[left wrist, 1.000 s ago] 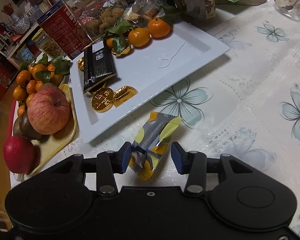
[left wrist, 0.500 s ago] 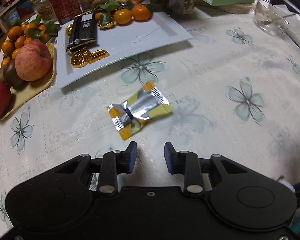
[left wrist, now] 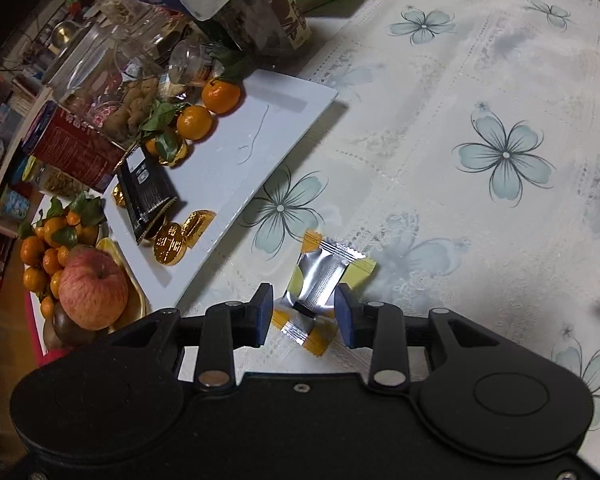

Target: Organize snacks

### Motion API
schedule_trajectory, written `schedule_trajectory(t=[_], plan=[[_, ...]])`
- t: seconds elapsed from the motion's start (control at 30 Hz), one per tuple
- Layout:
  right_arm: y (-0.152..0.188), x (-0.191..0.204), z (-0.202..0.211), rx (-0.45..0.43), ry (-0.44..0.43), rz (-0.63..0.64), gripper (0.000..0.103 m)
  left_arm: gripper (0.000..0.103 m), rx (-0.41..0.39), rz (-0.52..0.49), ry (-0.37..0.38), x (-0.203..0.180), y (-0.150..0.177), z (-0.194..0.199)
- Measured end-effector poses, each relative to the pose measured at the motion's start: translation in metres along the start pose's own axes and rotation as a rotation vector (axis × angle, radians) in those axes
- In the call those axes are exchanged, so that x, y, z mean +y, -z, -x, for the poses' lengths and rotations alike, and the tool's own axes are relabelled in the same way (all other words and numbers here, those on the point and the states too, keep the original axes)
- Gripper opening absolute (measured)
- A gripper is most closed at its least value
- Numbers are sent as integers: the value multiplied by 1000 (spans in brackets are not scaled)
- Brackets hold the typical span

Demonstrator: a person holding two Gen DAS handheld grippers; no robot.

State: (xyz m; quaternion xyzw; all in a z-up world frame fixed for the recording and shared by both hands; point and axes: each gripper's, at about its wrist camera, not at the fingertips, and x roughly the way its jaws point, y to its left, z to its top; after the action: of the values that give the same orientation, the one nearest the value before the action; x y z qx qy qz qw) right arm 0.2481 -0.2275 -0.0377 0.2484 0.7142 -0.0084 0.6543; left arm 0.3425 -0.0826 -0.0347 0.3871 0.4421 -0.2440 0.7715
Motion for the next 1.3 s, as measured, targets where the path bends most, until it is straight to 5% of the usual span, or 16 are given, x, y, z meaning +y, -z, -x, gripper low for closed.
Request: schedule_trajectory(t=[0.3, 0.63, 0.93, 1.3], plan=[[0, -5, 7, 1, -14, -15, 35, 52, 29, -84, 85, -4, 0, -25], [4, 4, 1, 19, -11, 12, 35, 56, -2, 68, 60, 14, -7, -32], [2, 4, 2, -9, 14, 17, 35, 44, 45, 314, 96, 20, 0, -30], [8, 5, 16, -138, 75, 74, 35, 44, 236, 718, 91, -11, 49, 22]])
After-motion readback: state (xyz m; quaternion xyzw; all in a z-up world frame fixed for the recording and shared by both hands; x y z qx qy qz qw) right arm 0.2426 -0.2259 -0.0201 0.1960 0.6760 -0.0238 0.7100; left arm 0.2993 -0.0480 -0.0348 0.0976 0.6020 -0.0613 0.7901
